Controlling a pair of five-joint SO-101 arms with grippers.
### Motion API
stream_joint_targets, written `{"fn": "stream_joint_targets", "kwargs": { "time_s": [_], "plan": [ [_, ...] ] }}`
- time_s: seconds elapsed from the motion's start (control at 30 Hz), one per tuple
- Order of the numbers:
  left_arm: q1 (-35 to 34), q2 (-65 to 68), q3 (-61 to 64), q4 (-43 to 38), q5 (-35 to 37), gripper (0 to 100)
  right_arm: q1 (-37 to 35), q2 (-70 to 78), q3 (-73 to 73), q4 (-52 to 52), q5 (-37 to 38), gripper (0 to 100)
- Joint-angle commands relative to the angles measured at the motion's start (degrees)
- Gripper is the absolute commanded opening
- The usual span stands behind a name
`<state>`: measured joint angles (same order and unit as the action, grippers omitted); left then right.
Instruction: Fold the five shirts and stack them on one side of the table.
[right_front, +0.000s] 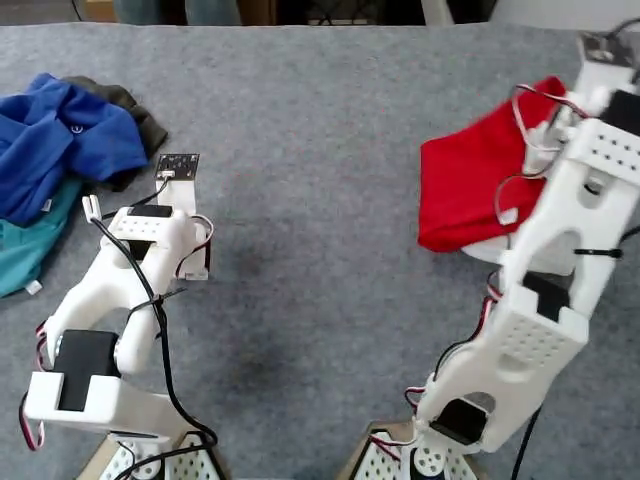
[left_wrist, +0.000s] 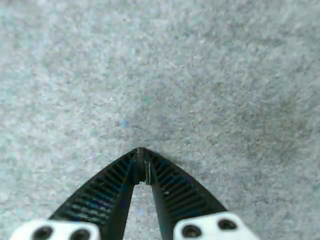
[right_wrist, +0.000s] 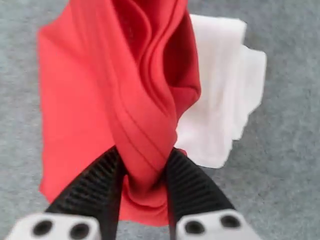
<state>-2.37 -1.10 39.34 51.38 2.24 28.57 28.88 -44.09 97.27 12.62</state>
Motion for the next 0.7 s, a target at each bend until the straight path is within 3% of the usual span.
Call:
{"fn": "stream_joint_targets", "kwargs": {
  "time_s": [0.0,0.3,0.4,0.53,0.6,0.67],
  "plan": [
    [-0.7,0.1,-1.4,0.8,0.3,3,3.4,2.1,-4.6,-1.0,1.0,1.5],
    [-0.7,-0.4,-1.4,0.8,0.4,3,5.0,8.0,-8.5,-0.4,1.0,4.7],
    [-0.7,-0.4,-1.7,2.1,0.4,3,5.0,8.0,-8.5,-0.4,0.6,20.2],
    [-1.3,-0.4,-6.4,9.9,0.1,3,4.6,8.0,-8.7,2.6,1.5,44.5],
    [-2.7,-0.4,-9.7,14.2,0.1,3,4.0,8.0,-8.7,3.4,2.6,49.9],
    [-5.2,-0.4,-12.6,17.6,0.1,3,3.8,7.9,-8.8,3.5,2.2,48.2]
  ]
}}
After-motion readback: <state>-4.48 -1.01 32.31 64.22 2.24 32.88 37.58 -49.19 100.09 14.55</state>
